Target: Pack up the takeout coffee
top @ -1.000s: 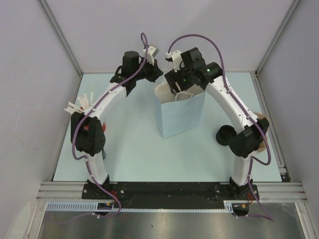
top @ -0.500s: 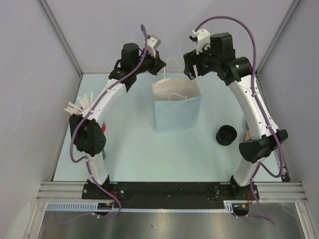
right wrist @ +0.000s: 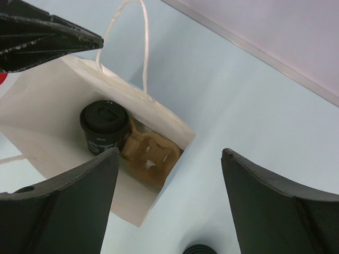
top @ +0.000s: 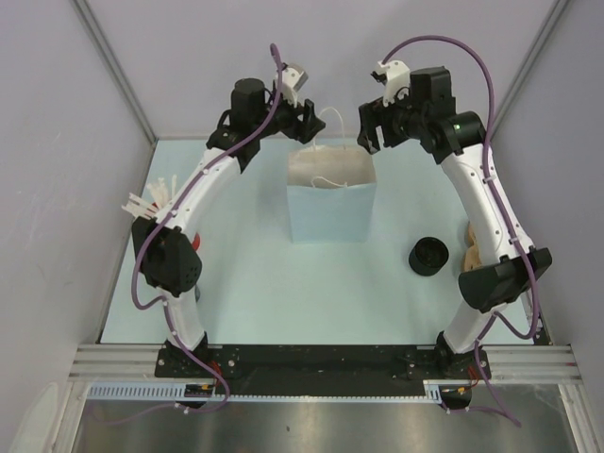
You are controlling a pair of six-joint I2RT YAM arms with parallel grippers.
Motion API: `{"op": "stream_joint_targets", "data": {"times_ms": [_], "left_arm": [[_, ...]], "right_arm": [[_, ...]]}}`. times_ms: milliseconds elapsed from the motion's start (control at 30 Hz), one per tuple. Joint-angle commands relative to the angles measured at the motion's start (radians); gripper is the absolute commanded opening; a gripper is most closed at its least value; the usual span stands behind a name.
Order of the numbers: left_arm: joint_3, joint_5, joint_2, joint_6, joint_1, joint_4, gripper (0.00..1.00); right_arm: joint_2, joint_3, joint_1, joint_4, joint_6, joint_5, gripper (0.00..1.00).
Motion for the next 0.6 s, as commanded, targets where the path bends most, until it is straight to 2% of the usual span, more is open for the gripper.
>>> {"op": "stream_joint_targets", "data": {"times_ms": [0, 67, 100, 367, 567], "left_arm": [[0.006, -0.02, -0.066, 0.003, 0.013, 0.012, 0.83], [0.004, -0.014, -0.099, 0.001, 0.021, 0.004, 0.92], [-0.005, -0.012, -0.111, 0.001, 0.031, 0.003, 0.99], [-0.105, -0.033, -0.29, 0.032, 0.096, -0.034, 1.0], [-0.217, -0.177, -0.49, 0.101, 0.148, -0.082, 0.99]], "right_arm": [[-0.08, -0.027, -0.026, 0.056, 0.003, -0.047, 0.87], [-0.1, -0.065, -0.049, 0.071, 0.0, -0.061, 0.92], [-0.127, -0.085, -0.059, 0.08, -0.002, -0.066, 0.99], [-0.232, -0.22, -0.18, 0.148, 0.005, -0.133, 1.0], [-0.357, -0.384, -0.308, 0.293, 0.06, -0.19, 1.0]]}}
